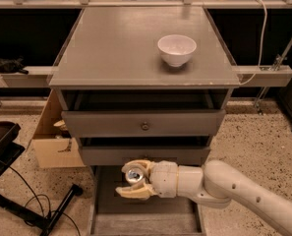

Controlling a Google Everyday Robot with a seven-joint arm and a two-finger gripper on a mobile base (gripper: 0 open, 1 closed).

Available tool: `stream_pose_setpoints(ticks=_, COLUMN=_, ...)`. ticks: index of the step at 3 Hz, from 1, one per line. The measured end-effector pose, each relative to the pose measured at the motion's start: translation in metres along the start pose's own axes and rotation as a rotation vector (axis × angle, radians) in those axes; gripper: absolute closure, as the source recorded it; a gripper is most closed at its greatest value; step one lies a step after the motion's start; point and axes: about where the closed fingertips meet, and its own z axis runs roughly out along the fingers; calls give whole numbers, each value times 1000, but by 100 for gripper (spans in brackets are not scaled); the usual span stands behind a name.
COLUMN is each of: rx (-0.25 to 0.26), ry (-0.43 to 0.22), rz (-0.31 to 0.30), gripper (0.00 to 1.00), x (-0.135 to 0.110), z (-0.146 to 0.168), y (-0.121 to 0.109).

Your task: Pick redbull can from bottom drawer and place on counter

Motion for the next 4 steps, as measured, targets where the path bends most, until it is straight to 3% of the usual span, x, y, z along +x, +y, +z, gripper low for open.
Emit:
stream_pose_setpoints(ticks=1, rx=-70, ry=-22, rz=-50, gripper=100, x=-115, z=2, y=24)
stream_pose_setpoints(ticks=2, rx=-19, ry=0, rz=-123, gripper=100, x=-218, z=7, y=-10)
stream_pose_setpoints(ticks=3, rx=86, ry=19, rz=-144, gripper=100, x=-286, z=30, y=-68)
stream_pose_setpoints(ticks=4, rx=174, ry=-1, rz=-130, gripper=100, x=-319, z=49, y=-136)
